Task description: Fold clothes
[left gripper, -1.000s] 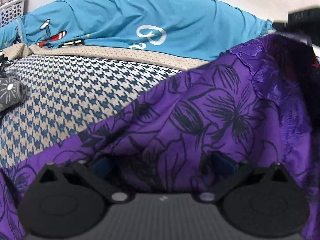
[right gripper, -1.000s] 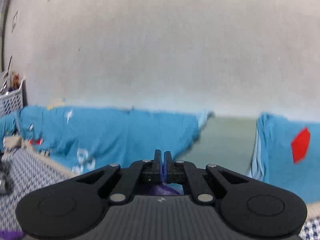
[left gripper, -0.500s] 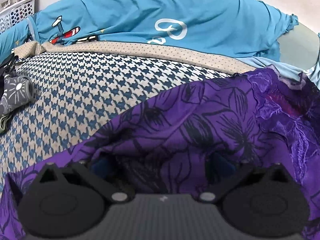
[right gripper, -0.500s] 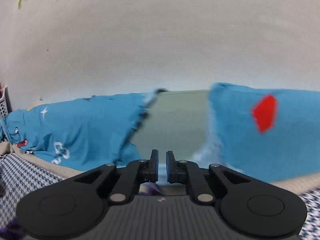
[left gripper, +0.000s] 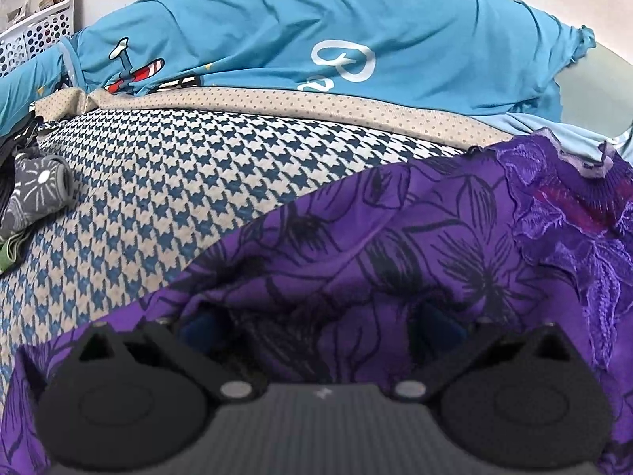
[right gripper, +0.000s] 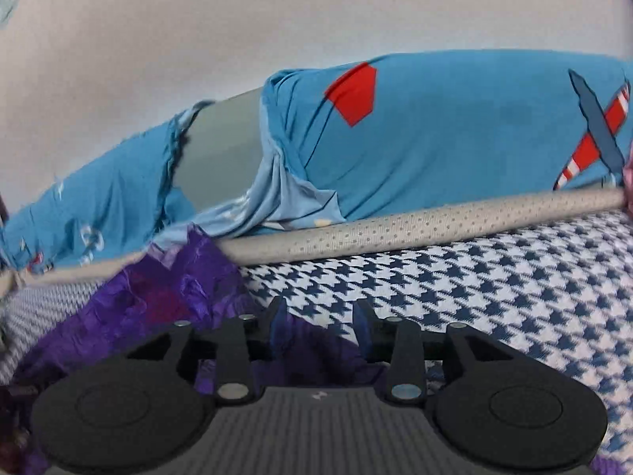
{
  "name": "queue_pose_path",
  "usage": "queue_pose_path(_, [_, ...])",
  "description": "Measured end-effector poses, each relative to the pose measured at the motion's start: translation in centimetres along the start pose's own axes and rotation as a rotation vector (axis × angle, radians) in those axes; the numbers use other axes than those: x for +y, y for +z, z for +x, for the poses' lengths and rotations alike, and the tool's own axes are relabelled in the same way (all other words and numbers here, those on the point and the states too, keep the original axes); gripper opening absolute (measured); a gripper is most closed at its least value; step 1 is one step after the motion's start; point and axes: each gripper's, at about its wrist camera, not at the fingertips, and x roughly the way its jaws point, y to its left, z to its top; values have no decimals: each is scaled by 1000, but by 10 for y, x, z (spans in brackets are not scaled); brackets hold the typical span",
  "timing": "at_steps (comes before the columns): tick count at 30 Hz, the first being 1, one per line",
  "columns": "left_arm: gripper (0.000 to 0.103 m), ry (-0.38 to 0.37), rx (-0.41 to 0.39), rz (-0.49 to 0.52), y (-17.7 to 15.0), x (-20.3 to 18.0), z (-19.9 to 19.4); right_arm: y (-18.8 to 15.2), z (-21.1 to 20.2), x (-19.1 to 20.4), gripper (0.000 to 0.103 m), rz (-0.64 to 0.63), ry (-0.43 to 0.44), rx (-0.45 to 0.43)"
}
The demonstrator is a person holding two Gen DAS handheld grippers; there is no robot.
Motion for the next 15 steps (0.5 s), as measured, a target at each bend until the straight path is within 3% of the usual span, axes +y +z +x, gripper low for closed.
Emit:
queue_pose_path(8, [103,3,-2,8,-2,-1,-1,-19,17,9,40,-186,-38,105])
queue_pose_path(11, [103,3,-3,10,-3,-1,-2,-28,26,10,40,-193,-35,125])
queue_pose_path(13, [103,2,-4,10,-3,-1,-2,-29,27,14,25,-220,-30,103])
queue_pose_path(14, [103,2,-5,10,-3,-1,-2,-28,27,17,8,-220,-23,105])
queue_pose_path(15, [103,2,-6,11,-3,-1,-2,-27,27,19,7,-217,-17,108])
